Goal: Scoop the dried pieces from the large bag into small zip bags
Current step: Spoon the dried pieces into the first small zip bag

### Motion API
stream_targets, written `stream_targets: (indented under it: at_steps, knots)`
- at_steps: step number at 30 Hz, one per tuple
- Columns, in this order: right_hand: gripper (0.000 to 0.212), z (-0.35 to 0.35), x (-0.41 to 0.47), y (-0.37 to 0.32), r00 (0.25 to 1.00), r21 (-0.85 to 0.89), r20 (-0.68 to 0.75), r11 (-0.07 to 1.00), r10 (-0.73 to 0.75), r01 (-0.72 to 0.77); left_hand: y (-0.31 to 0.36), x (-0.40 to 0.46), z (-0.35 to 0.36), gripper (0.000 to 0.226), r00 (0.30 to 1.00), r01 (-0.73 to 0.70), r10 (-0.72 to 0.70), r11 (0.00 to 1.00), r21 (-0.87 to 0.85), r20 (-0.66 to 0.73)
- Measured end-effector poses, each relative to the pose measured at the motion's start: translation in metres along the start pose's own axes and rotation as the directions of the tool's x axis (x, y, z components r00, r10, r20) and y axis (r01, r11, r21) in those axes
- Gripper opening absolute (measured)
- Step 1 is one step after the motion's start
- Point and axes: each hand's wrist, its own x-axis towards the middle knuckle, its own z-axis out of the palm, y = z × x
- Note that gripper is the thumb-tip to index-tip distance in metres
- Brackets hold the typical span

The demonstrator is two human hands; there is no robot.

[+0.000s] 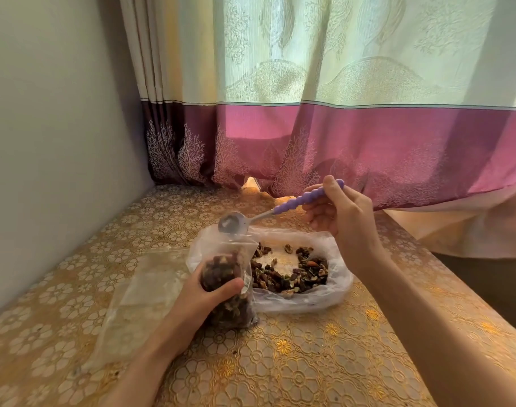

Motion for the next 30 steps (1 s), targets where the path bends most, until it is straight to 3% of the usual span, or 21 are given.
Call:
stream_targets:
  at_steps: [4, 8, 14, 19, 22, 24, 30]
  knots:
    - [0.039, -0.01, 0.002, 0.003, 0.998, 0.029, -0.055, 0.999, 0.021, -0.019, -0.001, 0.0, -0.001, 0.077, 1.0, -0.001, 0.001, 1.0, -0.009, -0.008]
    - [0.04, -0.026, 0.002, 0.014, 0.977, 0.021, -0.198, 0.997, 0.078, -0.076, 0.0, 0.0, -0.002, 0.066, 0.997, -0.018, 0.015, 0.999, -0.031, -0.072]
    - [0.038, -0.048, -0.006, 0.037, 0.946, -0.221, -0.295, 0.953, 0.137, -0.207, 0.008, 0.002, -0.018, 0.057, 0.985, -0.046, 0.021, 0.989, -0.14, -0.173]
    - [0.039, -0.052, -0.01, 0.047, 0.958, -0.411, -0.277, 0.892, 0.072, -0.186, 0.007, 0.002, -0.023, 0.045, 0.975, -0.056, 0.024, 0.989, -0.139, -0.219]
    - [0.039, -0.052, -0.009, 0.05, 0.963, -0.444, -0.262, 0.878, 0.065, -0.18, 0.005, 0.001, -0.02, 0.068, 0.982, -0.046, 0.027, 0.994, -0.099, -0.187]
    - [0.039, -0.053, -0.007, 0.054, 0.963, -0.457, -0.259, 0.869, 0.076, -0.191, 0.004, 0.0, -0.017, 0.075, 0.987, -0.039, 0.028, 0.997, -0.066, -0.156]
    - [0.04, -0.049, -0.006, 0.067, 0.951, -0.358, -0.23, 0.89, 0.207, -0.28, -0.001, 0.001, -0.016, 0.061, 0.994, -0.025, 0.019, 0.998, -0.05, -0.105]
